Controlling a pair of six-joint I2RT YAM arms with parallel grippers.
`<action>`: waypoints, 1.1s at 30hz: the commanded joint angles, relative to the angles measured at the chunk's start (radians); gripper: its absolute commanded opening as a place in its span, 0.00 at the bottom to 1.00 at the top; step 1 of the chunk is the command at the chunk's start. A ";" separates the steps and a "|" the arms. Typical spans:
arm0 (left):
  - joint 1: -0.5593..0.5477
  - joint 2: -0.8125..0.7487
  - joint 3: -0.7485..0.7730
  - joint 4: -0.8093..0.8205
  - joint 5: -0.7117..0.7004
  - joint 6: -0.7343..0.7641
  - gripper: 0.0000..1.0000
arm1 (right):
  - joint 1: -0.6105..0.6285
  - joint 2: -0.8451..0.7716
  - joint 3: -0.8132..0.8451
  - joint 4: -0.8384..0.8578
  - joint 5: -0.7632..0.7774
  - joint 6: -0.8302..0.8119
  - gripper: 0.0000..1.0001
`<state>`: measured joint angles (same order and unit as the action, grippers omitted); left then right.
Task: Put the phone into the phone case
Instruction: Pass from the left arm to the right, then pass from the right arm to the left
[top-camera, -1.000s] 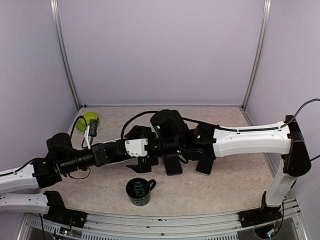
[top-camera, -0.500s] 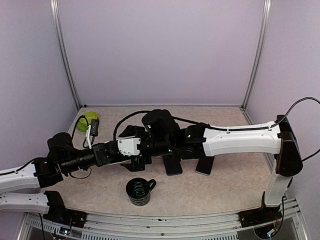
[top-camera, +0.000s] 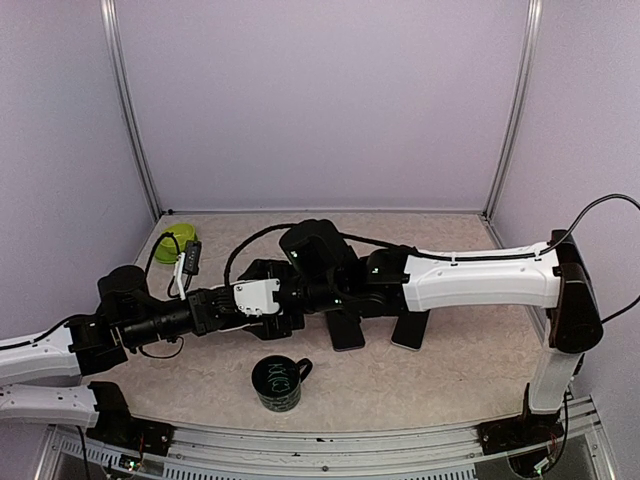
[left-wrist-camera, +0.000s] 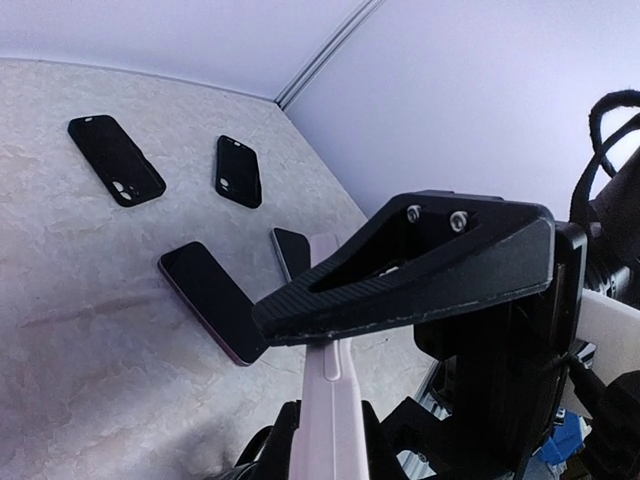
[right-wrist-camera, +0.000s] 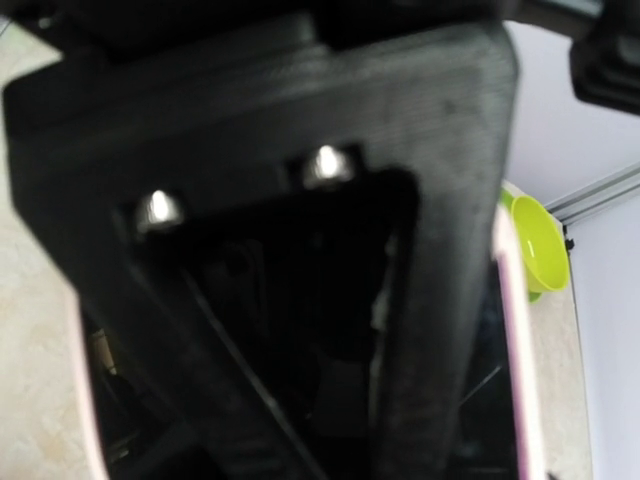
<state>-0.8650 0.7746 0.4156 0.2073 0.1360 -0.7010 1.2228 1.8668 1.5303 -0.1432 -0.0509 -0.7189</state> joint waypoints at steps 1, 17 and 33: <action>0.001 -0.016 0.015 0.106 0.014 0.013 0.00 | 0.012 0.032 0.029 -0.018 0.031 0.014 0.77; 0.012 -0.197 0.062 -0.051 -0.077 0.053 0.50 | -0.007 0.016 0.025 -0.024 0.072 0.073 0.69; 0.016 -0.336 0.031 -0.151 -0.269 0.021 0.55 | -0.049 0.004 0.031 0.018 0.161 0.193 0.67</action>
<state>-0.8577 0.4580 0.4500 0.0822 -0.0608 -0.6724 1.1973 1.8816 1.5394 -0.1898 0.0532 -0.5903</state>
